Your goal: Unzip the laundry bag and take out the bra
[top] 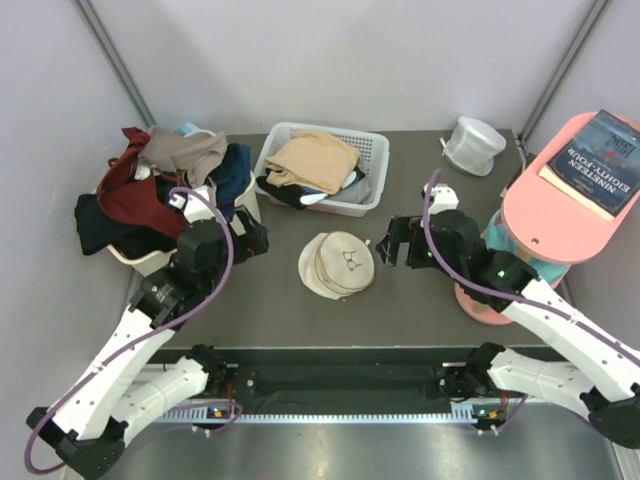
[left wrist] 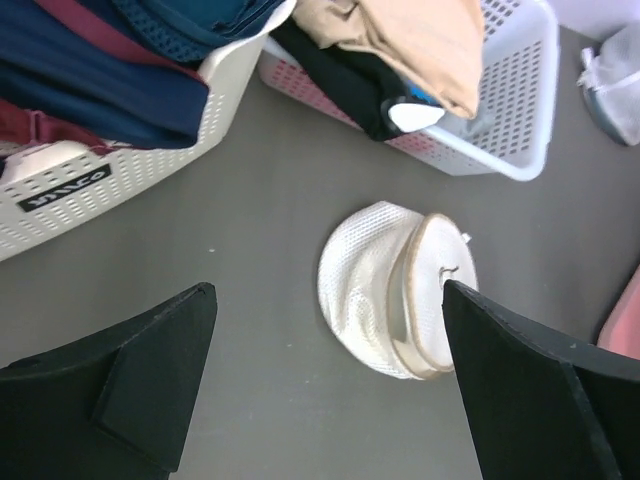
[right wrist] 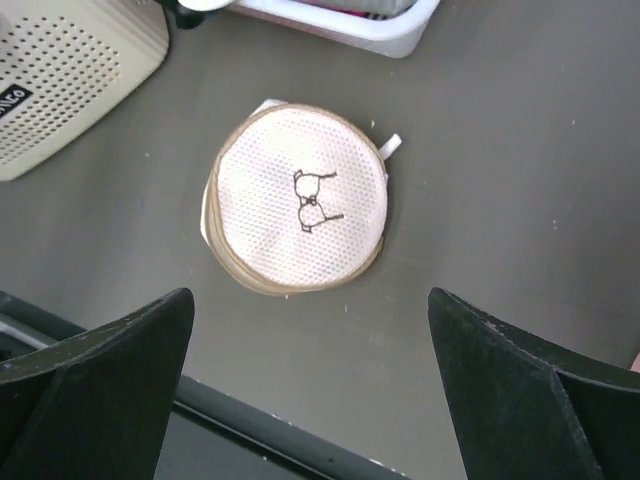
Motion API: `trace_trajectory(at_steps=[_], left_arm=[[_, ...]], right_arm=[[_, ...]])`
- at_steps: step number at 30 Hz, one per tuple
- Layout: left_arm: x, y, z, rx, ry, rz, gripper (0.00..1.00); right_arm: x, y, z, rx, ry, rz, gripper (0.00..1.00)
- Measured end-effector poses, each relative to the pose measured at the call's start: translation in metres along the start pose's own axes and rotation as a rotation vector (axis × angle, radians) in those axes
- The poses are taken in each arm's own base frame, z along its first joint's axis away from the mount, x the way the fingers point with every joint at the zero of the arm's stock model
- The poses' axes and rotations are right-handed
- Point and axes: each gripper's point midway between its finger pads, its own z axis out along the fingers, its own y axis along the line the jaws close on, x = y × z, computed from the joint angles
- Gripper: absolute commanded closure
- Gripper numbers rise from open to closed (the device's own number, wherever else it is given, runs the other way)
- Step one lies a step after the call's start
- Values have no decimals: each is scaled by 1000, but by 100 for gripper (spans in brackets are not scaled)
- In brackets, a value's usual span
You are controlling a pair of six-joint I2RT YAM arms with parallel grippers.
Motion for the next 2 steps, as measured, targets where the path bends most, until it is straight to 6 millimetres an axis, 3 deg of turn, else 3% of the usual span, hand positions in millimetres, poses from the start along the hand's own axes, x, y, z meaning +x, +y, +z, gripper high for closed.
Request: trace_trajectory(at_steps=[2], left_arm=[[2,4,-1,-18,9,11,1]], right_arm=[[-2,1,0,-3,-8,3,0]])
